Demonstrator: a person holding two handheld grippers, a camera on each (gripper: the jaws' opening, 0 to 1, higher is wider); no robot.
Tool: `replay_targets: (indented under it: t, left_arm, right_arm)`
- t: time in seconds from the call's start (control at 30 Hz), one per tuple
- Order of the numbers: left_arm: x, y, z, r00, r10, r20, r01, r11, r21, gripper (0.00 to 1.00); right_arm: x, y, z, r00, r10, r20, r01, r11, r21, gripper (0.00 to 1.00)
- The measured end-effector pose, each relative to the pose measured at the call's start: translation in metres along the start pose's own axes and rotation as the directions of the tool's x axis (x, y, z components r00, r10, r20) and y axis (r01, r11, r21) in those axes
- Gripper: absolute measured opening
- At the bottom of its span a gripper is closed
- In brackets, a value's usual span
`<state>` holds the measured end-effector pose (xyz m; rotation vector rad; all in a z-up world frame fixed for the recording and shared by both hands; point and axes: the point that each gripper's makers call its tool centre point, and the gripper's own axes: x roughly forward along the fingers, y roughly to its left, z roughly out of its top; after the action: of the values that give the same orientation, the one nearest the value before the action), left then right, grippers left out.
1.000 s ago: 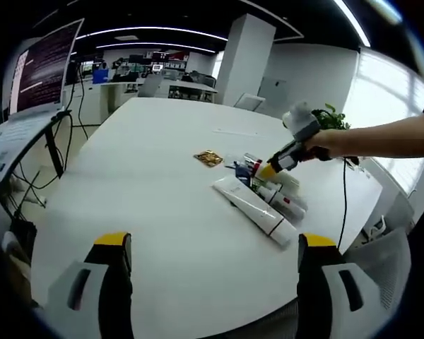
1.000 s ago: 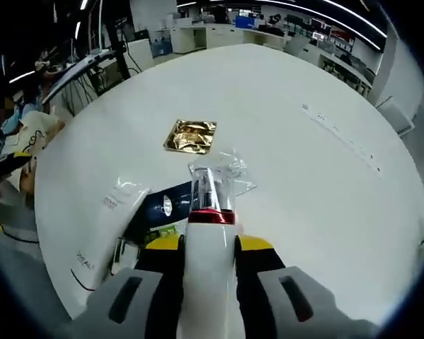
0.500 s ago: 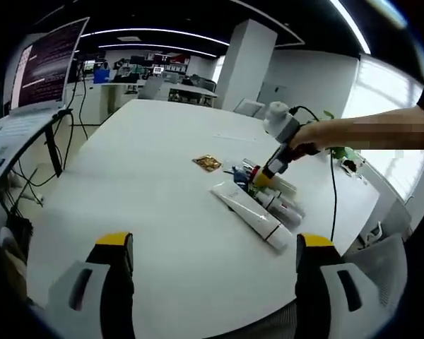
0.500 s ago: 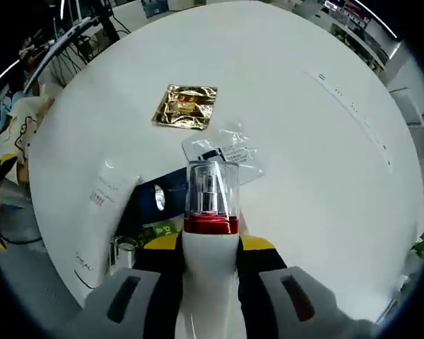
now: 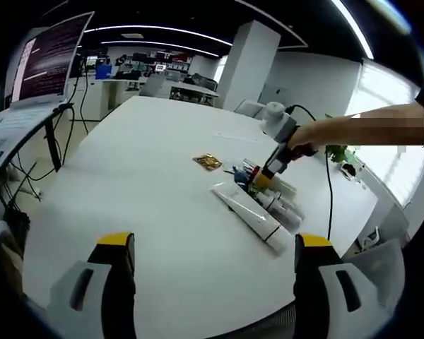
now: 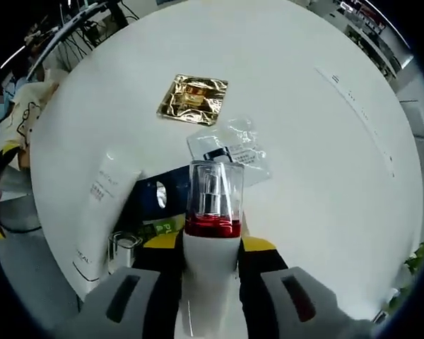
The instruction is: Arrange the skincare products in the storage area until every visible bottle or jar stands upright without overlapping.
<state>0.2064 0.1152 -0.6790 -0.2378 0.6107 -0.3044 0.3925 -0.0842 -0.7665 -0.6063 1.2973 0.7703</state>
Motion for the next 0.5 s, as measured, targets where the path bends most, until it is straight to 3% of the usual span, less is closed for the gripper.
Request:
replay_targets:
  t: [0.13, 0.23, 0.5]
  left_arm:
    - [0.0000, 0.0022, 0.0004, 1.000, 0.004, 0.003, -0.004, 1.000, -0.008, 0.85]
    - [-0.0002, 0.0013, 0.0006, 1.000, 0.003, 0.001, -0.003, 1.000, -0.006, 0.85]
    - [-0.0001, 0.0001, 0.0004, 1.000, -0.006, -0.001, 0.006, 1.000, 0.007, 0.85]
  right_arm:
    - [0.0006, -0.0037, 0.0010, 1.000, -0.004, 0.011, 0.004, 1.000, 0.011, 0.31]
    - [0.0011, -0.0072, 0.0020, 1.000, -0.016, 0.026, 0.013, 0.997, 0.082, 0.29]
    - [0.0011, -0.0074, 0.0028, 0.998, -0.011, 0.061, 0.006, 0.997, 0.077, 0.28]
